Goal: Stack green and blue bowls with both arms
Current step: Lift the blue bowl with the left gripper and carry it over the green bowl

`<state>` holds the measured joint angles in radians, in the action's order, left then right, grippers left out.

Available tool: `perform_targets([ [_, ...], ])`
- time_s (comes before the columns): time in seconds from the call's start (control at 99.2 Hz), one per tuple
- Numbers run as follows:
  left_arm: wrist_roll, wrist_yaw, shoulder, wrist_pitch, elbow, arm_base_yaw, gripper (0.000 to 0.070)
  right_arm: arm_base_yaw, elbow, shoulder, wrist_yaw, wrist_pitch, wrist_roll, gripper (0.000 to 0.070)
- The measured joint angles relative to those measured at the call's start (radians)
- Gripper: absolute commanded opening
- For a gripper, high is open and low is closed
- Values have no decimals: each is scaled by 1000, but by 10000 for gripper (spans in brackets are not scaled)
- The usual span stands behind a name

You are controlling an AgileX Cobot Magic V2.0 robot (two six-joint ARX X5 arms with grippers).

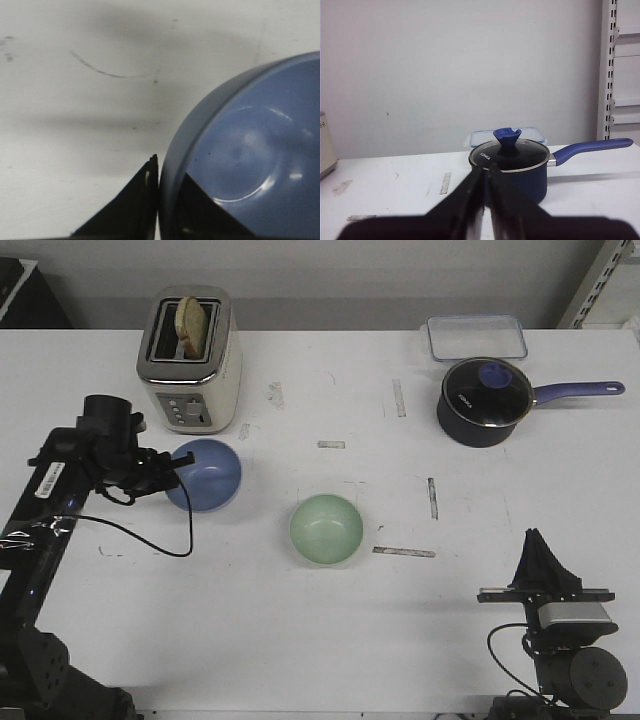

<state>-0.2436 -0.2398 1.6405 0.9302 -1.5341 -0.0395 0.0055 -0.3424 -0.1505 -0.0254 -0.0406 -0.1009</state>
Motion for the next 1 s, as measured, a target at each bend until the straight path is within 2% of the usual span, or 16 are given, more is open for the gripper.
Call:
perform_targets([
  [0.151,-44,0,0,-68,-4,-164,0,0,0,0,0,0,0,4],
  [0.323,-57,-2,0,-190,-4,-349,0,0,0,0,0,0,0,4],
  [0.454,-59,-3,0,-272,-4,-446,0,0,0,0,0,0,0,4],
  [0.655,-59,-2,11,-296,-4,-516,0,0,0,0,0,0,0,4],
  [0.998,-59,0,105,-270,-4,-533,0,0,0,0,0,0,0,4],
])
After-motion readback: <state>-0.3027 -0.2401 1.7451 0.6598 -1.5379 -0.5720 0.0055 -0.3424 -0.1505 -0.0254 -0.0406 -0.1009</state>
